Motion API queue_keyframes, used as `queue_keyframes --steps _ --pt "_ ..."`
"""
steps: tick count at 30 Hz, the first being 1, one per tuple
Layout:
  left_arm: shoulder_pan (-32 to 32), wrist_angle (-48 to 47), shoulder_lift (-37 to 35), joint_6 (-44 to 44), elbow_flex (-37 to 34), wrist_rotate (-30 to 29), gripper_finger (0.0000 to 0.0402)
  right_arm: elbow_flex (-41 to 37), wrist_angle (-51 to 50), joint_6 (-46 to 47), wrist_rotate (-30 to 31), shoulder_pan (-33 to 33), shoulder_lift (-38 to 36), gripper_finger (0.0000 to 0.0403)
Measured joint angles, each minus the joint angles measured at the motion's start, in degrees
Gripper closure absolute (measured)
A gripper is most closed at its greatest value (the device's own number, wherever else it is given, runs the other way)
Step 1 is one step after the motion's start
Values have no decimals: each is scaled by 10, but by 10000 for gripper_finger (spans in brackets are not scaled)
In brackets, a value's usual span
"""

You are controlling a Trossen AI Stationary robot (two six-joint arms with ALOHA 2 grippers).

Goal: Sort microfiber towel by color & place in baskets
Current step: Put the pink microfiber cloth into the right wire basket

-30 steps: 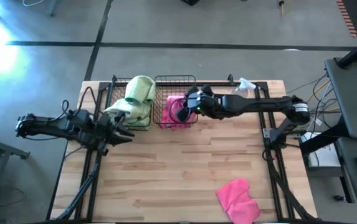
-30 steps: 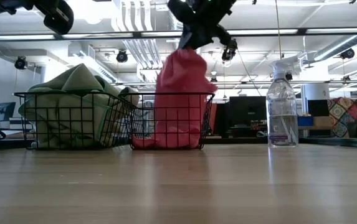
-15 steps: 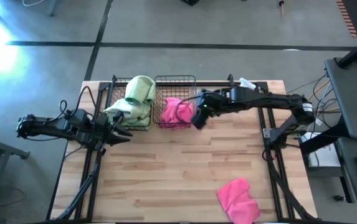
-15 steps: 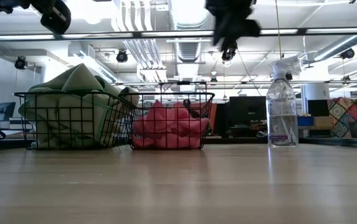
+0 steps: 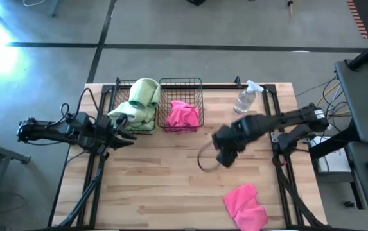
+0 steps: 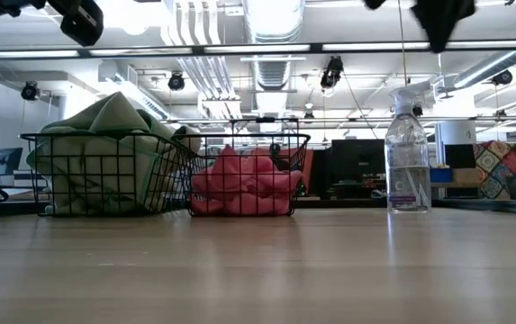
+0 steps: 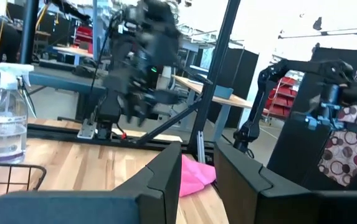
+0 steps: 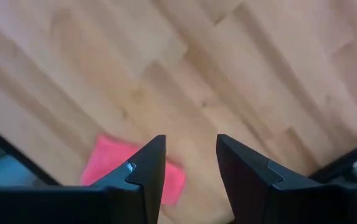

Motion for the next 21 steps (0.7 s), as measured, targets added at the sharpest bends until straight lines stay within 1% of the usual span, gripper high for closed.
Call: queue_keyframes --steps 4,12,17,21 --pt "0 4 0 -7 0 -13 322 -1 -4 64 2 79 3 265" --pt "0 4 0 -60 0 -14 322 -17 15 228 21 231 18 264" --pt "0 5 0 -65 0 -14 322 -50 96 303 14 306 45 270" --pt "0 5 0 -65 0 -14 322 -56 159 330 -10 331 79 275"
